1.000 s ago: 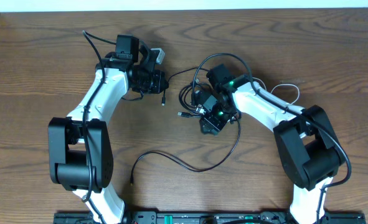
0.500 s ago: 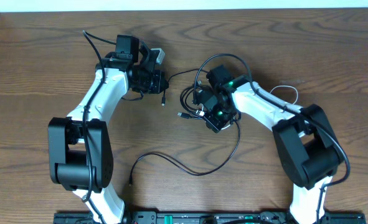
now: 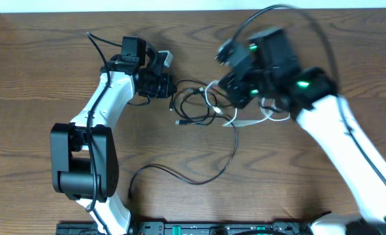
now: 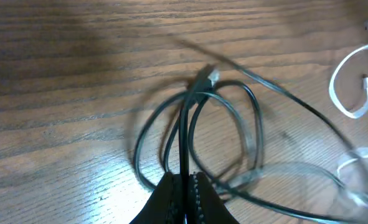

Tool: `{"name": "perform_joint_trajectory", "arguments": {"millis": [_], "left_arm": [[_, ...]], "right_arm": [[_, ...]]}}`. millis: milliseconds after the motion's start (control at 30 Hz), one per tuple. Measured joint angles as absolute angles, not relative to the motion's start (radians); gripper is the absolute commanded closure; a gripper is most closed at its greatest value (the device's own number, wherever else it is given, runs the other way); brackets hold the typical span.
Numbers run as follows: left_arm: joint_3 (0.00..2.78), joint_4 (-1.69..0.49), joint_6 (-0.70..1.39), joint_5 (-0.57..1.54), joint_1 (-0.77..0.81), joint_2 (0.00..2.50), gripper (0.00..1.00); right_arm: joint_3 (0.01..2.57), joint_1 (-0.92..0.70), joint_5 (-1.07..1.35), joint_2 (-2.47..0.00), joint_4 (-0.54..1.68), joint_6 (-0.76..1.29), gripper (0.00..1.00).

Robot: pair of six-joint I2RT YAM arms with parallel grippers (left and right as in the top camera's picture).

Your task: Untangle cables

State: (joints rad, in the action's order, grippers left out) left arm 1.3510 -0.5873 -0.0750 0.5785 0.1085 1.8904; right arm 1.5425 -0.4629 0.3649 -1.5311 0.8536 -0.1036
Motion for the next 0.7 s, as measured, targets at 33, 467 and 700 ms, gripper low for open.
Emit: {"name": "perform_joint_trajectory", "arguments": {"millis": [33,467,700], "left_arm": [[1.351,-0.587,-0.075,0.579,0.109,1.89,0.92],[1.351,-0.587,-0.076,0.579,0.109,1.89,0.92],[1.351,-0.587,-0.076,0.579,0.109,1.89,0.92]], "right_arm": [[1.553,-0.446,0.362,-1.51,0.861,-0.1,0.99],[1.585,-0.193,0.316,-1.441,0.915,-0.061,0.99],[1.737,-0.105,0.271,-1.446,0.927,0.001,0.99]]}}
